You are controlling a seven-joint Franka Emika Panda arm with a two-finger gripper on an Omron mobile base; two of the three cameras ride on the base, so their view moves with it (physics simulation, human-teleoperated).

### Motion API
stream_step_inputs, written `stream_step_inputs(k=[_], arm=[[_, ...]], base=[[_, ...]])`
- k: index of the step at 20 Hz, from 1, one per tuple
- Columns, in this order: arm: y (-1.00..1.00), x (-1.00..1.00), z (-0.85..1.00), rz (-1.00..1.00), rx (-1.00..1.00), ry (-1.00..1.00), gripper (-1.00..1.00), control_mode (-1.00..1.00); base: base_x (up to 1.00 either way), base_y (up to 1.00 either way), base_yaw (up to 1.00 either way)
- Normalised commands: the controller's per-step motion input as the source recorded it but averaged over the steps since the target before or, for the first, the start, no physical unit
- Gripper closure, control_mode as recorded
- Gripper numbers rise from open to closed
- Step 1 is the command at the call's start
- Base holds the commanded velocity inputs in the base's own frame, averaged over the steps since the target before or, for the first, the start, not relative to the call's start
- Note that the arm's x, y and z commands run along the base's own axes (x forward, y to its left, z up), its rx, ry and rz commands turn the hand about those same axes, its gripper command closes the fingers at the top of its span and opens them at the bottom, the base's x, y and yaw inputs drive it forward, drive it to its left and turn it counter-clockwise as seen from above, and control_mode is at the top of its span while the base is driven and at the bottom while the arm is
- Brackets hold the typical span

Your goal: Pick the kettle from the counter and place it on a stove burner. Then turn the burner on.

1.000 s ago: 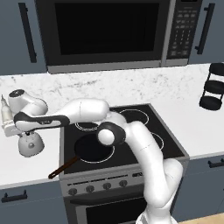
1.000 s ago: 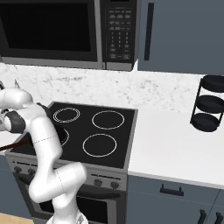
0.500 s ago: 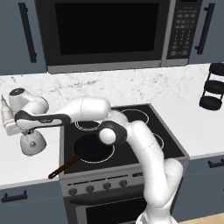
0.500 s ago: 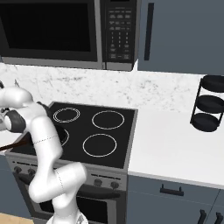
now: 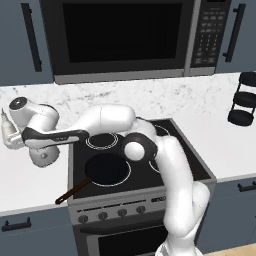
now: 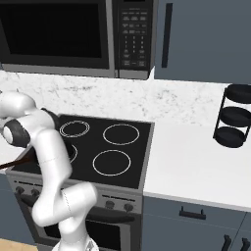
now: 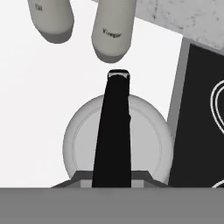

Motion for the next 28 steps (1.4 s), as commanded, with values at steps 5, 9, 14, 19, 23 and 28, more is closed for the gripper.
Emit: stream_step_inputs(k=[5, 9, 14, 19, 23, 28], arm=[[-0.49, 0.01, 0.09, 0.0, 0.0, -0.05, 1.0, -1.0], [-0.53, 0.03, 0.24, 0.0, 0.0, 0.0, 1.0, -1.0], [-0.69, 0.12, 0.13, 0.0, 0.0, 0.0, 1.0, -1.0], [-0.68, 0.22, 0.0, 0.0, 0.0, 0.0, 1.0, -1.0], [-0.62, 0.29, 0.0, 0.0, 0.0, 0.0, 1.0, -1.0], [-0.55, 0.37, 0.0, 0.0, 0.0, 0.0, 1.0, -1.0]], base=[[0.0, 0.0, 0.0], [0.0, 0.0, 0.0], [0.0, 0.0, 0.0], [0.0, 0.0, 0.0], [0.0, 0.0, 0.0], [0.0, 0.0, 0.0]])
